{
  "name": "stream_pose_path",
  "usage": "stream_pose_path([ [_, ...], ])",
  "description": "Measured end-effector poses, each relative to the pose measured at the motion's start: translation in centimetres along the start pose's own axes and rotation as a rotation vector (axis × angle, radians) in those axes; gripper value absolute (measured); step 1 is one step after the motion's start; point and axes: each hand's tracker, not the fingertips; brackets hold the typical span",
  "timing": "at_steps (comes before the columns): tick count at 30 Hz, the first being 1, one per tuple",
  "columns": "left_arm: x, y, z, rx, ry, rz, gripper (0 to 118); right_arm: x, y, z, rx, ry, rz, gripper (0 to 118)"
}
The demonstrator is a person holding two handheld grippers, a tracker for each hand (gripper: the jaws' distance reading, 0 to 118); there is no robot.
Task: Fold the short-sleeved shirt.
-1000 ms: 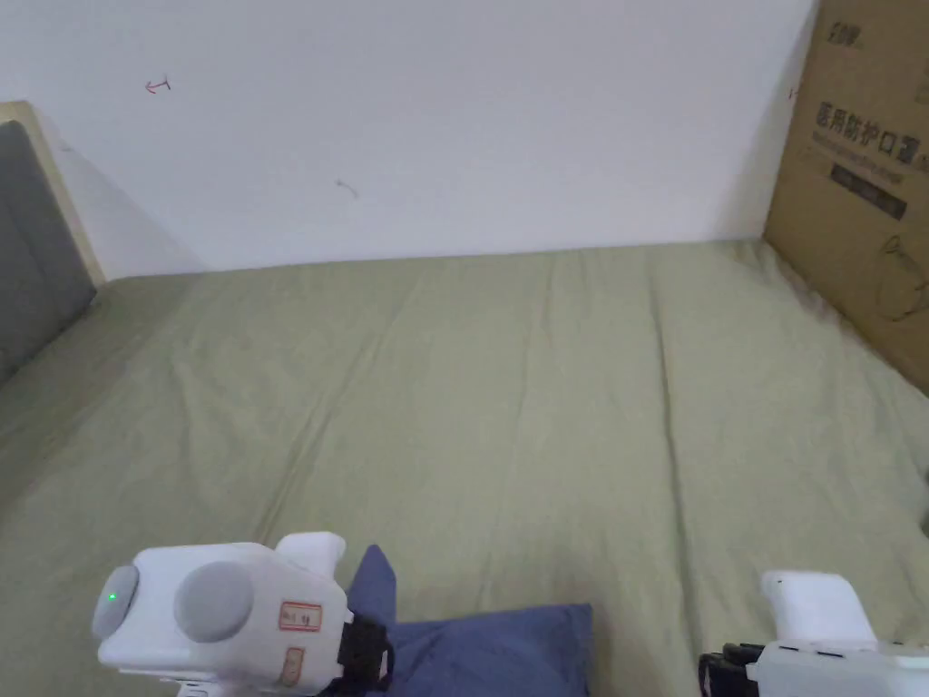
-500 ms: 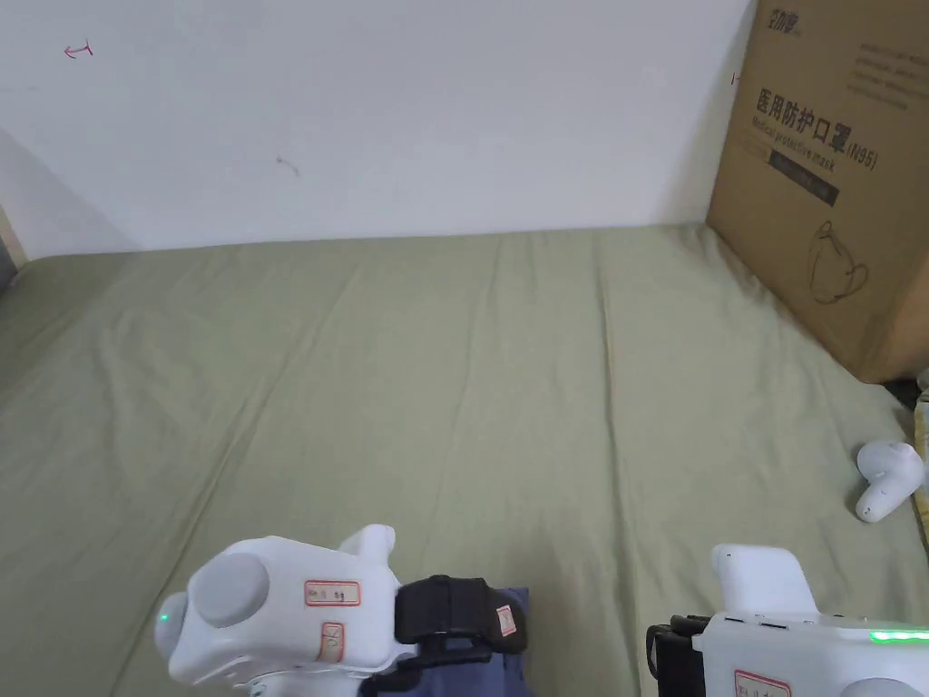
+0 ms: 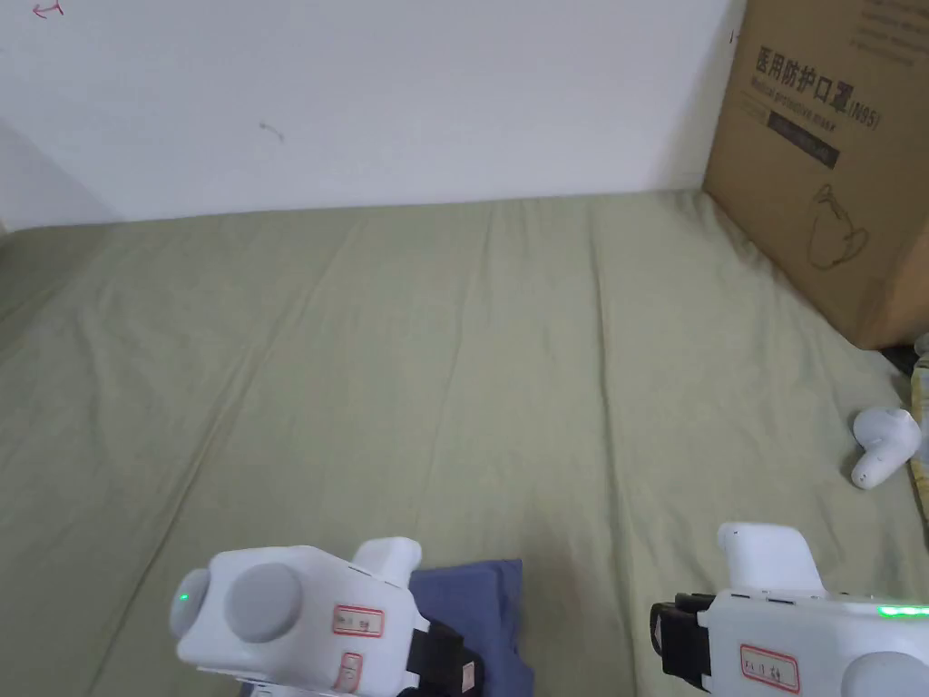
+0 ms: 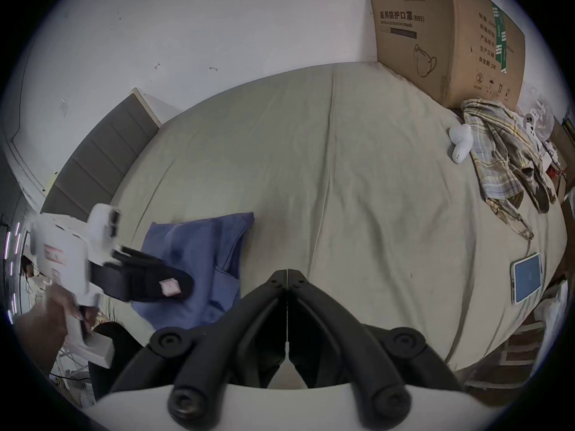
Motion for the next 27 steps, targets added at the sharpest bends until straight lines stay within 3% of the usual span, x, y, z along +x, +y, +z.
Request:
stream_pose_path([
  [2, -0.5, -0.2, -2.8, -0.053, -0.008, 0.028, 1, 0.2, -0.1, 0.1, 0.001, -0.009, -0.002, 1],
  [6, -1.9, -0.2, -5.4, 0.028, -0.172, 0.161, 1, 0.6, -0.3, 0.0, -0.002, -0.017, -0.011, 1],
  [9, -0.5, -0.9, -5.8, 0.057, -0.101, 0.064, 1, 0.7, -0.6, -0.1, -0.009, -0.023, -0.016, 1],
  [15, 0.6, -1.1, 3.2, 0.231, -0.041, -0.026, 2, 0.5, 0.0, 0.9, 0.012, -0.027, -0.002, 1],
  [20, -2.3, -3.5, 12.6, 0.419, 0.020, 0.041, 2, -0.5, 0.7, 0.9, 0.044, -0.020, 0.011, 1],
  [22, -4.3, -4.9, 15.2, 0.456, 0.071, 0.078, 2, -1.8, 0.9, 0.1, 0.030, 0.032, 0.025, 1],
  [27, -9.0, -8.4, 17.5, 0.481, 0.149, 0.203, 2, -6.2, 0.9, -4.0, -0.099, 0.277, 0.076, 1],
])
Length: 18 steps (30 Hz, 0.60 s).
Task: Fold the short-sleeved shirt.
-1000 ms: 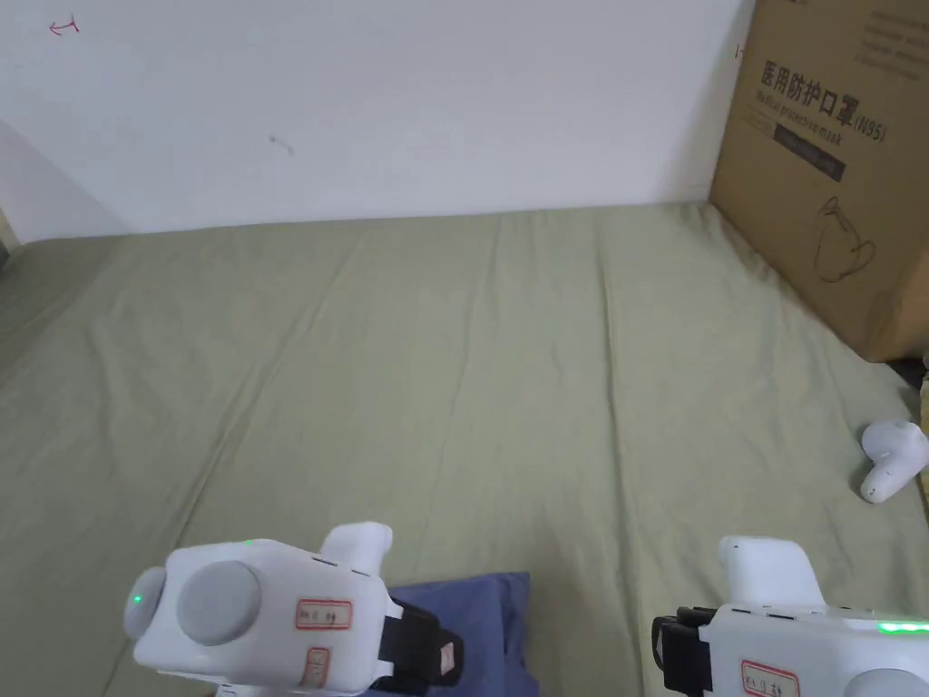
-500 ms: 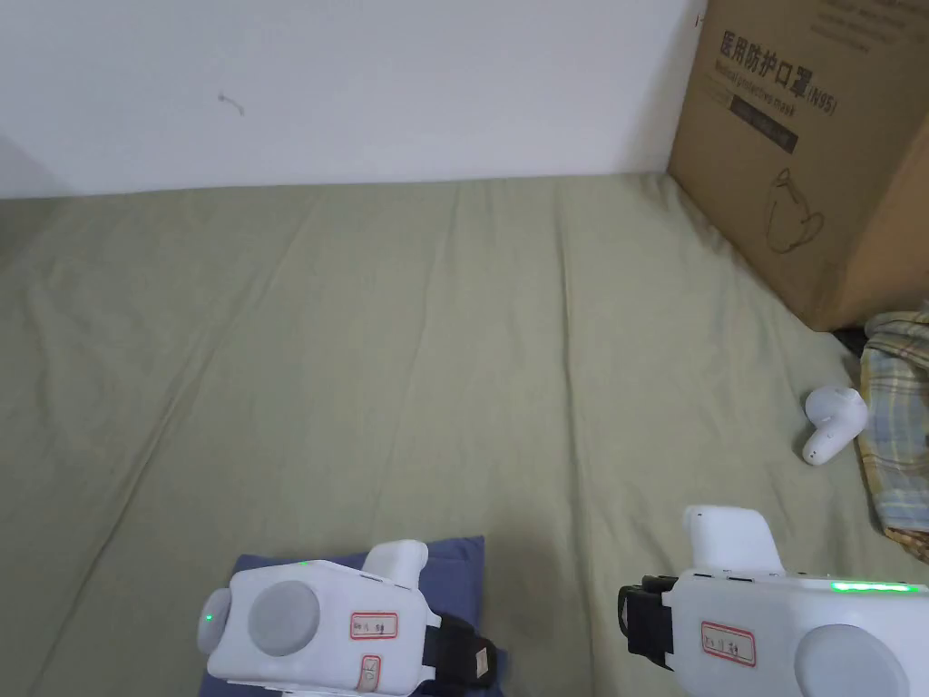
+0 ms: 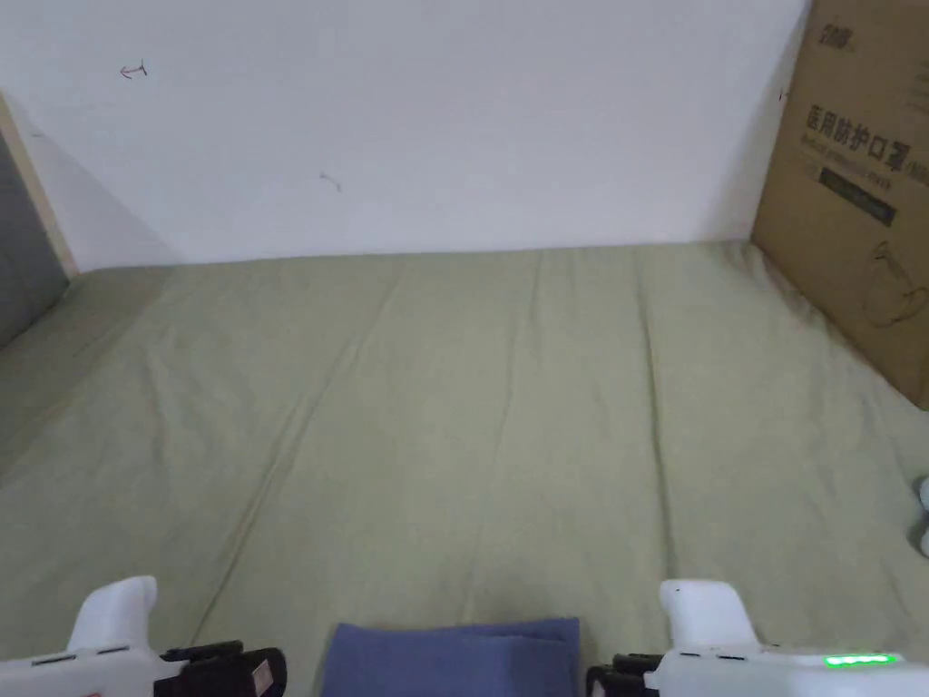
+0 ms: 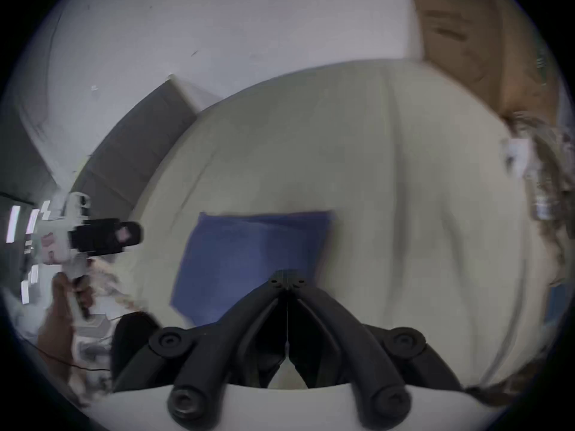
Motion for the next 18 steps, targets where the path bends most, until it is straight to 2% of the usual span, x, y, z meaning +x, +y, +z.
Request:
stream_pose_path([
  [3, -2.6, -1.1, -0.2, -0.021, 0.002, 0.085, 2, 1.0, 0.0, -4.9, -0.143, 0.358, -0.130, 1],
  [4, -3.2, -1.3, -0.4, -0.018, 0.004, 0.085, 2, 1.4, -0.2, -6.2, -0.162, 0.387, -0.187, 1],
  [6, -4.6, -1.8, -0.9, -0.020, 0.002, 0.124, 2, 2.4, -0.3, -7.7, -0.184, 0.265, -0.236, 1],
  [8, -5.9, -2.2, -1.7, -0.038, -0.073, 0.208, 2, 3.9, -0.5, -8.6, -0.202, 0.176, -0.219, 1],
  [9, -6.5, -2.3, -2.1, -0.048, -0.119, 0.251, 2, 4.9, -0.7, -8.9, -0.208, 0.206, -0.230, 1],
  [11, -6.4, -2.8, -3.1, -0.058, -0.178, 0.297, 2, 6.5, -1.3, -8.6, -0.205, 0.297, -0.340, 1],
  [12, -6.7, -2.8, -3.8, -0.070, -0.217, 0.307, 2, 7.0, -1.6, -8.4, -0.201, 0.296, -0.376, 1],
  [14, -6.6, -2.8, -4.8, -0.095, -0.289, 0.311, 4, 7.4, -1.9, -8.1, -0.199, 0.281, -0.358, 1],
  [15, -6.8, -2.7, -5.5, -0.109, -0.327, 0.322, 14, 7.3, -2.1, -7.8, -0.198, 0.278, -0.346, 1],
  [16, -7.0, -2.7, -6.2, -0.126, -0.349, 0.329, 32, 7.4, -2.1, -7.7, -0.199, 0.278, -0.334, 1],
  [17, -7.1, -2.7, -6.9, -0.136, -0.367, 0.334, 60, 7.5, -2.1, -7.6, -0.200, 0.278, -0.328, 1],
  [18, -8.1, -2.6, -7.8, -0.159, -0.376, 0.340, 100, 7.6, -2.1, -7.6, -0.201, 0.277, -0.325, 1],
])
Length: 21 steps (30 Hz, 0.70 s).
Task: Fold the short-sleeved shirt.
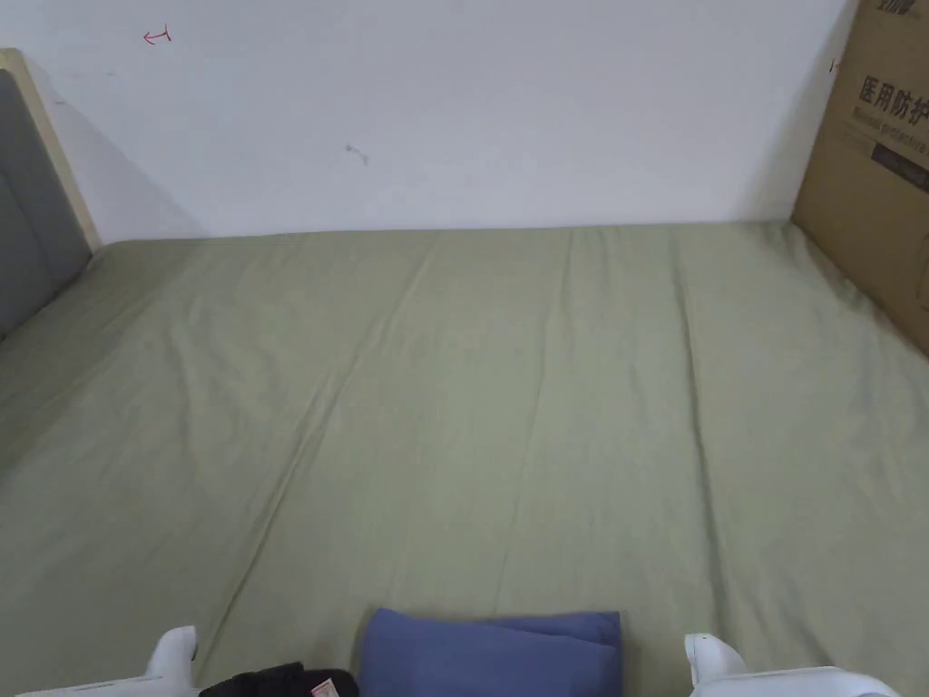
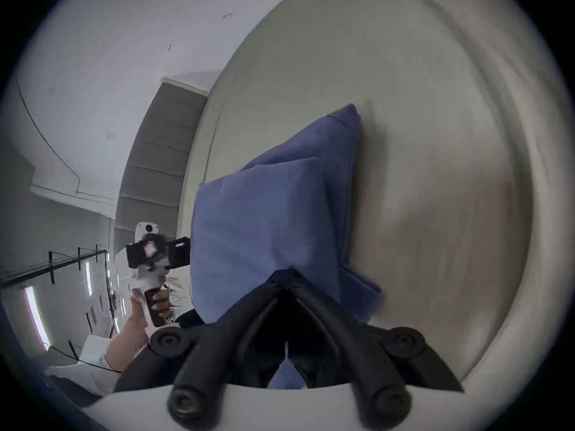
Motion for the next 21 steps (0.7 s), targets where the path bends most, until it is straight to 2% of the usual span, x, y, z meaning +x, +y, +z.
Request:
stream_pose_path([
  [1, -0.4, 0.2, -0.8, -0.030, -0.006, -0.004, 118, 0.0, 0.0, 0.0, -0.001, 0.000, -0.001, 1],
  [5, -1.3, 1.1, -2.6, -0.065, -0.113, 0.004, 118, 0.5, 0.0, 0.0, 0.001, 0.017, -0.022, 1],
  [9, -1.5, 0.7, -7.0, -0.219, -0.290, 0.084, 118, 1.1, -0.2, 0.0, 0.007, 0.044, -0.055, 1],
  [12, -0.9, 0.4, -9.0, -0.236, -0.311, 0.016, 118, 1.1, -0.3, 0.0, 0.010, 0.044, -0.058, 1],
  [14, -1.3, 0.5, -9.1, -0.220, -0.346, 0.039, 116, 1.2, -0.3, 0.0, 0.010, 0.046, -0.061, 1],
  [15, -1.5, 0.6, -8.9, -0.199, -0.361, 0.067, 98, 1.3, -0.3, 0.0, 0.011, 0.053, -0.067, 1],
  [17, -2.3, 0.6, -8.1, -0.163, -0.239, 0.048, 21, 1.4, -0.4, 0.0, 0.013, 0.062, -0.078, 1],
  [18, -2.4, 0.7, -7.8, -0.154, -0.073, -0.011, 20, 1.4, -0.4, 0.0, 0.014, 0.064, -0.080, 1],
  [19, -2.5, 0.5, -8.0, -0.187, 0.030, -0.057, 20, 1.4, -0.5, -0.1, 0.015, 0.082, -0.086, 1],
  [20, -2.8, 0.0, -7.8, -0.175, -0.092, -0.012, 20, 1.3, -0.6, -0.2, 0.012, 0.083, -0.089, 1],
  [21, -1.9, 0.2, -7.7, -0.158, -0.102, 0.006, 20, 1.0, -0.6, -0.1, 0.015, 0.045, -0.081, 1],
])
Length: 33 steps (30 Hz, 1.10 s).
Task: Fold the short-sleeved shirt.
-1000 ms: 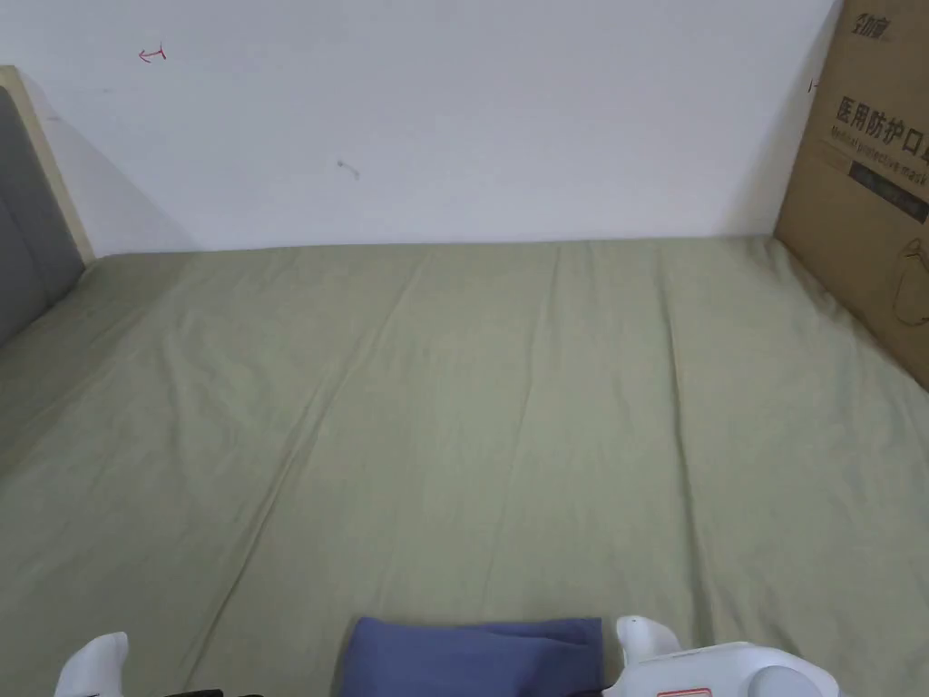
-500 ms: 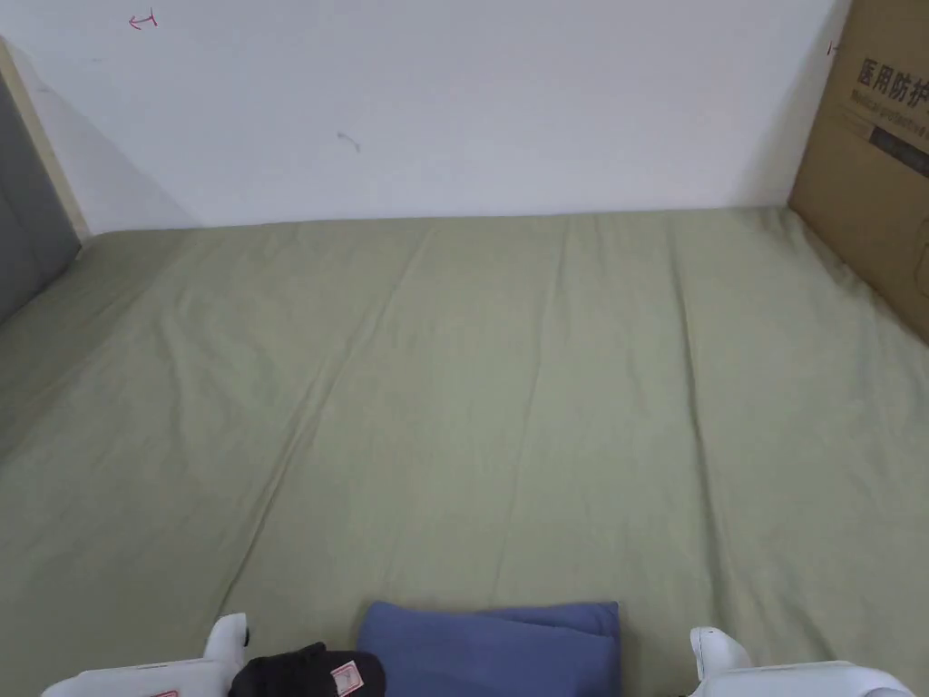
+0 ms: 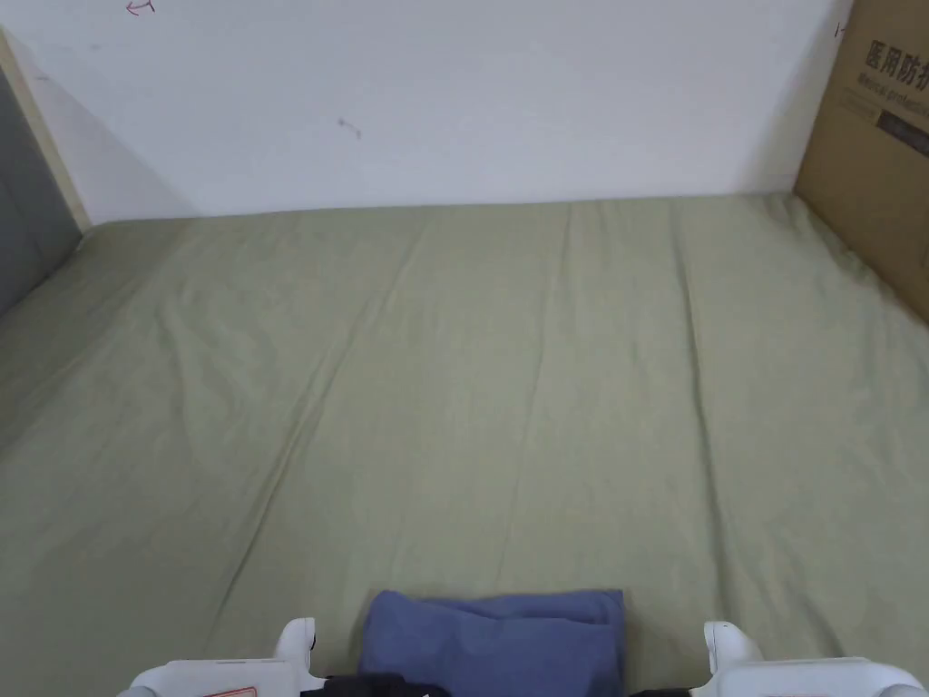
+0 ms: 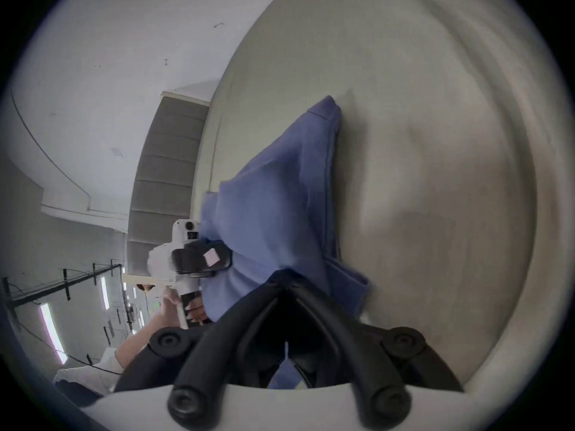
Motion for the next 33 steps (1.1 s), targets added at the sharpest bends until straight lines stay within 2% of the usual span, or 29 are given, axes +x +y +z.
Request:
stream_pose_path([
  [2, 1.7, 0.2, -0.6, -0.010, 0.099, -0.055, 20, -1.0, -0.2, 0.3, 0.018, -0.036, 0.010, 1],
  [7, 6.5, 0.0, 2.6, 0.002, 0.232, -0.242, 20, -9.0, -1.7, 2.1, 0.182, -0.379, 0.097, 1],
  [8, 7.3, 0.1, 3.6, 0.010, 0.269, -0.279, 20, -10.5, -1.9, 2.2, 0.212, -0.414, 0.109, 1],
  [11, 8.8, 0.8, 8.2, 0.043, 0.389, -0.361, 20, -15.6, -2.4, 1.7, 0.331, -0.457, 0.165, 1],
  [15, 9.0, 2.3, 14.8, 0.079, 0.578, -0.394, 20, -21.0, -2.7, -1.4, 0.407, -0.547, 0.374, 1],
  [16, 8.8, 2.6, 16.5, 0.088, 0.640, -0.406, 20, -22.1, -2.7, -2.3, 0.411, -0.569, 0.398, 1],
  [19, 7.9, 4.0, 20.8, 0.085, 0.853, -0.453, 20, -24.4, -2.9, -5.0, 0.372, -0.505, 0.405, 1],
  [21, 7.0, 5.1, 22.5, 0.049, 1.040, -0.473, 20, -25.4, -2.9, -6.8, 0.353, -0.509, 0.417, 1],
  [24, 5.4, 6.6, 24.3, 0.004, 1.246, -0.456, 21, -26.4, -3.1, -8.9, 0.327, -0.516, 0.434, 1],
  [26, 4.4, 7.1, 24.7, -0.039, 1.324, -0.463, 27, -26.8, -3.2, -9.9, 0.300, -0.512, 0.441, 1],
  [28, 3.6, 7.5, 25.4, -0.031, 1.401, -0.483, 52, -27.1, -3.3, -10.7, 0.279, -0.519, 0.457, 1],
  [29, 3.2, 7.7, 25.8, -0.032, 1.430, -0.482, 52, -27.2, -3.3, -11.0, 0.271, -0.522, 0.467, 1],
  [30, 2.9, 7.8, 26.1, -0.034, 1.459, -0.474, 58, -27.3, -3.4, -11.3, 0.267, -0.525, 0.475, 1],
  [33, 3.0, 7.6, 27.3, -0.032, 1.527, -0.505, 90, -27.4, -3.5, -11.6, 0.273, -0.541, 0.489, 1],
])
